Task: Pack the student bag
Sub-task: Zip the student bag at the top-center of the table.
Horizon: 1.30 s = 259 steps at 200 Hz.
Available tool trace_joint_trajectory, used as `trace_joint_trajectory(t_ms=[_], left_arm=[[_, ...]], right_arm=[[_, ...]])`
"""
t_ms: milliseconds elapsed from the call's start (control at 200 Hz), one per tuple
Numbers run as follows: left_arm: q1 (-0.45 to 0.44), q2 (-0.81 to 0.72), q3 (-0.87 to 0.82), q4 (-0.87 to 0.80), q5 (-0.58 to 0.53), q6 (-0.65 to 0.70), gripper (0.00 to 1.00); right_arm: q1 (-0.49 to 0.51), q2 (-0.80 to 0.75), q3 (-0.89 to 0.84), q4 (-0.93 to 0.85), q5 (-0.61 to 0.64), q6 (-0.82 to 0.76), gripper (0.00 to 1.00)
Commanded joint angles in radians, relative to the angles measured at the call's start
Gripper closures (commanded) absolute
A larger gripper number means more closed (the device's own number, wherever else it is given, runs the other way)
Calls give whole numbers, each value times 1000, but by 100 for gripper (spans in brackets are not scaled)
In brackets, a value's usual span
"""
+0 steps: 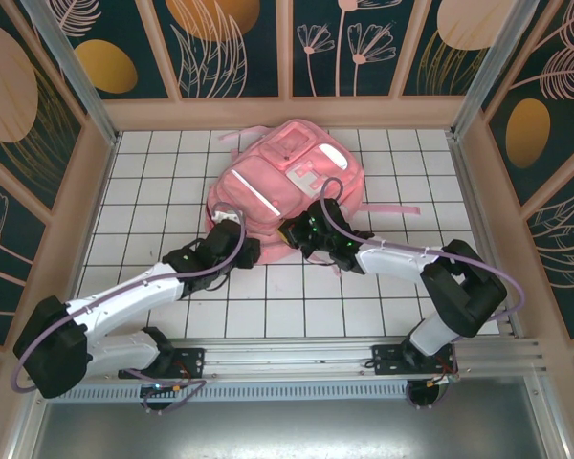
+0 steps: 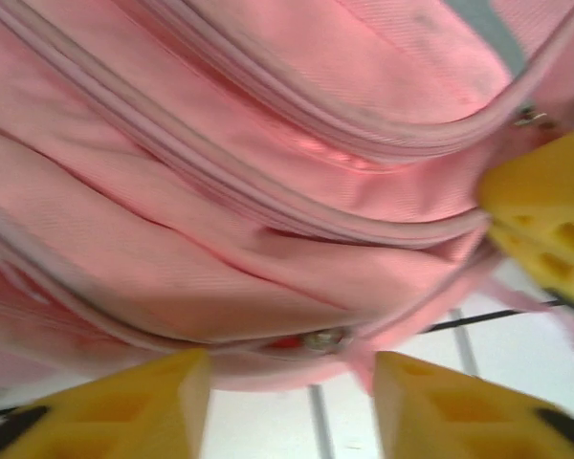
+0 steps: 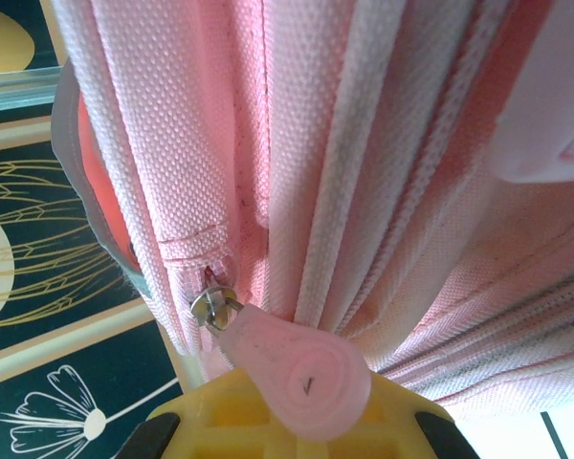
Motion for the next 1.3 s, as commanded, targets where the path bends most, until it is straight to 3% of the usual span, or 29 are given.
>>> trace_joint_trajectory(t_ms=[0, 180, 460, 846, 981, 1196, 1291], left_arm=[[1, 24, 15, 81, 136, -136, 41], [1, 143, 112, -15, 167, -195, 36], [1, 280, 246, -220, 166, -266, 45], [1, 318, 277, -375, 43, -280, 46], [9, 321, 270, -424, -40, -262, 39], [44, 246, 228, -425, -185, -197, 52], [53, 169, 206, -374, -182, -148, 61]], right_arm=[[-10, -33, 43, 6, 40, -34, 100], [-9, -37, 56, -1, 47, -27, 100], [-4, -38, 96, -22, 72, -20, 100], [-4, -68, 97, -16, 98, -22, 100], [-3, -93, 104, -26, 109, -36, 100], [-10, -132, 100, 19, 90, -20, 100], [-12, -133, 116, 9, 81, -26, 100]])
